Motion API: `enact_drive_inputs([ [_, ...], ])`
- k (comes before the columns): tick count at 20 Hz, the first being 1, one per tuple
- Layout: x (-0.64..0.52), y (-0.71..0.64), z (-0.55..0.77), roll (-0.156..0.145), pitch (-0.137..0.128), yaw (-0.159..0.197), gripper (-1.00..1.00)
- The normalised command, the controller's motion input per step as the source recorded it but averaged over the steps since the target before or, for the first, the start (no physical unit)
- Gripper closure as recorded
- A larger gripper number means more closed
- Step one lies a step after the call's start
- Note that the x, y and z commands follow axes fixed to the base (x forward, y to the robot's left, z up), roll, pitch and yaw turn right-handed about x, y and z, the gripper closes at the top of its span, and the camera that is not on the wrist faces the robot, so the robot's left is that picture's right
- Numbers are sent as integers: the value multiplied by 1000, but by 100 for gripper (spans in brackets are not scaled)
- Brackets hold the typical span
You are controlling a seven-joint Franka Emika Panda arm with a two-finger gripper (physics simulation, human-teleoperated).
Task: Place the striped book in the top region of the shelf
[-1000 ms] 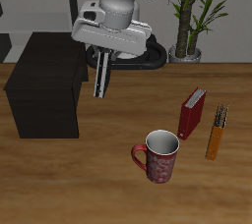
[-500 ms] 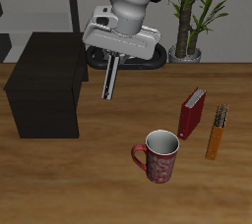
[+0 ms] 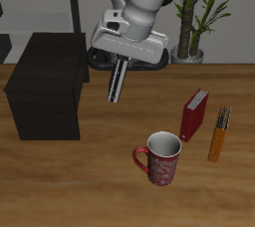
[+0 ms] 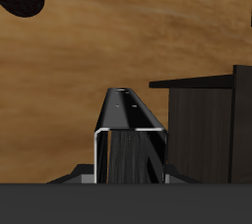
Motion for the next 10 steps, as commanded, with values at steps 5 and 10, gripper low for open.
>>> enact_drive_inputs([
  [5,-26,424,69,-36,-7,61,100],
  [10,9,220,29,-65,8,75,100],
])
